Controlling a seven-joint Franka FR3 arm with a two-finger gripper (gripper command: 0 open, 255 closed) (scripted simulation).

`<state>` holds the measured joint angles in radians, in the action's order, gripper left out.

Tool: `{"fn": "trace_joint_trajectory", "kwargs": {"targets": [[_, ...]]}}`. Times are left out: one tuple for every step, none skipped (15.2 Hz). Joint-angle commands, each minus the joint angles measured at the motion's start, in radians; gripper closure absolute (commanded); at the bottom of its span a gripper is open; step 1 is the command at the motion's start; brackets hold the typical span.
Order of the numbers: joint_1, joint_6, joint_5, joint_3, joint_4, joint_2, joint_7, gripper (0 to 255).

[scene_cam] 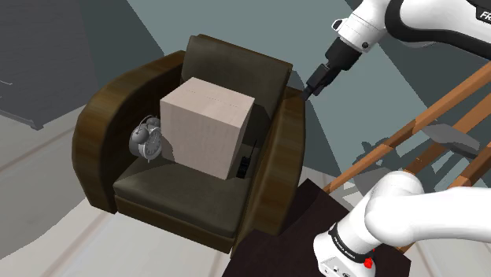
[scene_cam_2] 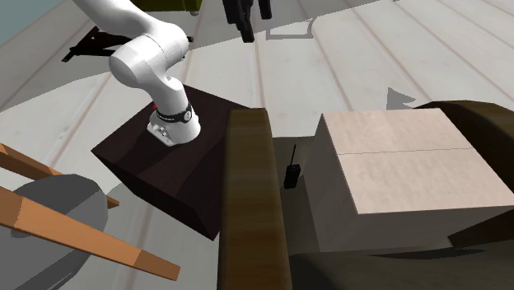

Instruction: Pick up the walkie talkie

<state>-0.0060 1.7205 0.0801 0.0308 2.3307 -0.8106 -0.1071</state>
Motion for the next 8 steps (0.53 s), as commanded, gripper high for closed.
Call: {"fn": "trace_joint_trajectory", "kwargs": {"targets": [[0.0, 0.0, 0.0, 0.0, 0.0, 0.0, 0.0, 0], [-0.003, 0.021, -0.002, -0.011, 0.008, 0.027, 0.015, 0], [-0.007, 0.041, -0.003, -0.022, 0.015, 0.054, 0.03, 0], [-0.01, 0.061, -0.006, -0.032, 0.021, 0.082, 0.046, 0], [-0.014, 0.082, -0.008, -0.042, 0.027, 0.112, 0.061, 0], [-0.017, 0.101, -0.011, -0.053, 0.031, 0.142, 0.077, 0], [-0.021, 0.121, -0.014, -0.062, 0.034, 0.173, 0.093, 0], [-0.024, 0.14, -0.017, -0.072, 0.036, 0.205, 0.109, 0]]}}
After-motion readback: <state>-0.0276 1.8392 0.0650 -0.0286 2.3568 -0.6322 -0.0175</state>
